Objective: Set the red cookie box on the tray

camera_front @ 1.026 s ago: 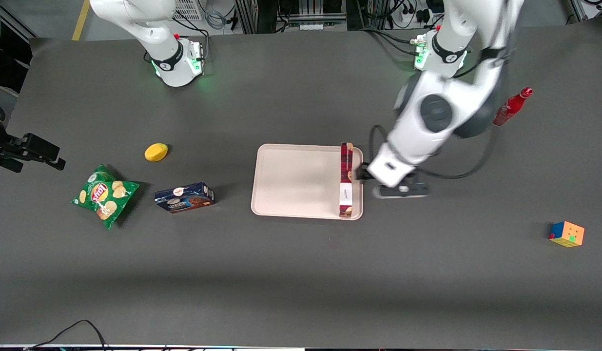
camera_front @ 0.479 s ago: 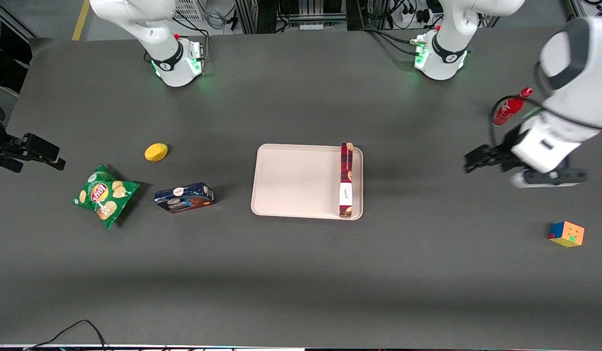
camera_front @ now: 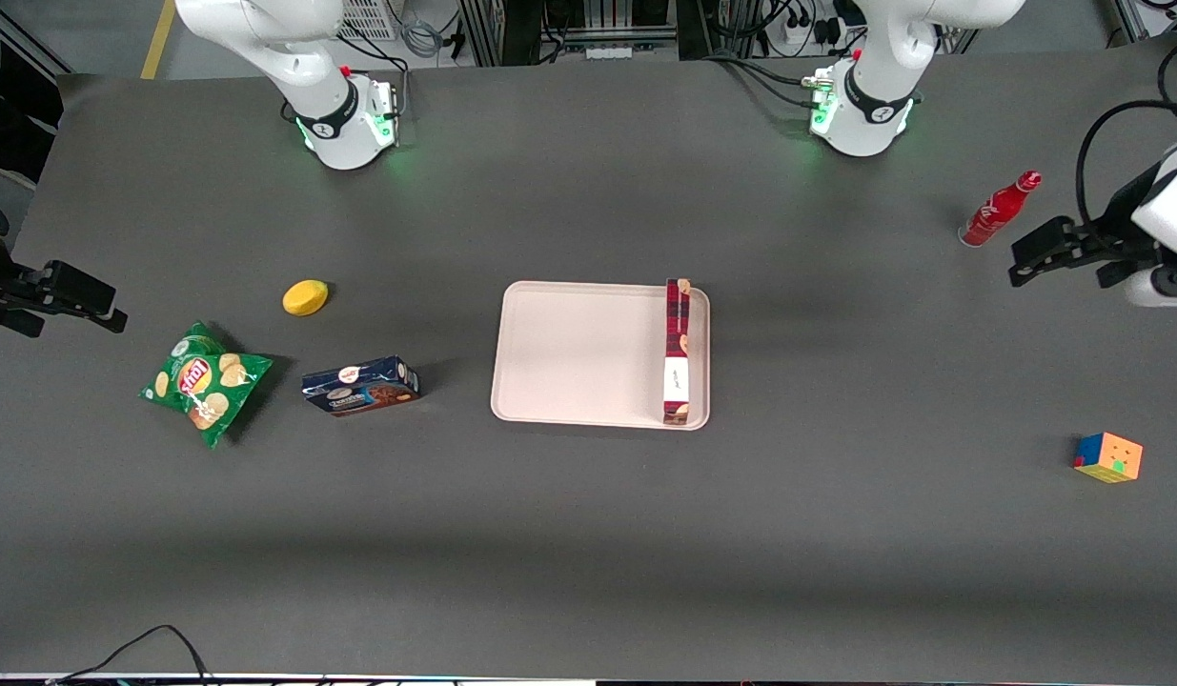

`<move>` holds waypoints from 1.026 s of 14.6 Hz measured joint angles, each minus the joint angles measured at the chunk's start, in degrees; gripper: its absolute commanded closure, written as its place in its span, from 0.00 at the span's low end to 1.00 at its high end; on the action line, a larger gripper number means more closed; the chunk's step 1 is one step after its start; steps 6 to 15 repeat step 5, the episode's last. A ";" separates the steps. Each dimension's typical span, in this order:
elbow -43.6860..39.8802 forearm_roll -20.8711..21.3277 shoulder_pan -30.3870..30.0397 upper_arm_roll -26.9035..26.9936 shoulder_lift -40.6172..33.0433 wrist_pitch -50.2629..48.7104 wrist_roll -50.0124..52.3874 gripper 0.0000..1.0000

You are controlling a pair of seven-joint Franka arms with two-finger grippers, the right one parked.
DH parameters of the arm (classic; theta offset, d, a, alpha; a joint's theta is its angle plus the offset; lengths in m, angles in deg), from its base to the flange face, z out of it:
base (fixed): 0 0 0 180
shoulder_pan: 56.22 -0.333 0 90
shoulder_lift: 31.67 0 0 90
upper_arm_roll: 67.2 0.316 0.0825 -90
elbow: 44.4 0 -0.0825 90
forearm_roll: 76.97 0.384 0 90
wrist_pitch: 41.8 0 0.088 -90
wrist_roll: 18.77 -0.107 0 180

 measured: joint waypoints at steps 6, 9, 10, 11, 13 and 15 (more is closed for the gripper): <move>0.00 1.66 0.00 -0.65 -0.87 -0.07 -1.90 0.00; 0.00 1.66 0.00 -0.65 -0.87 -0.07 -1.90 0.00; 0.00 1.66 0.00 -0.65 -0.87 -0.07 -1.90 0.00; 0.00 1.66 0.00 -0.65 -0.87 -0.07 -1.90 0.00; 0.00 1.66 0.00 -0.65 -0.87 -0.07 -1.90 0.00; 0.00 1.66 0.00 -0.65 -0.87 -0.07 -1.90 0.00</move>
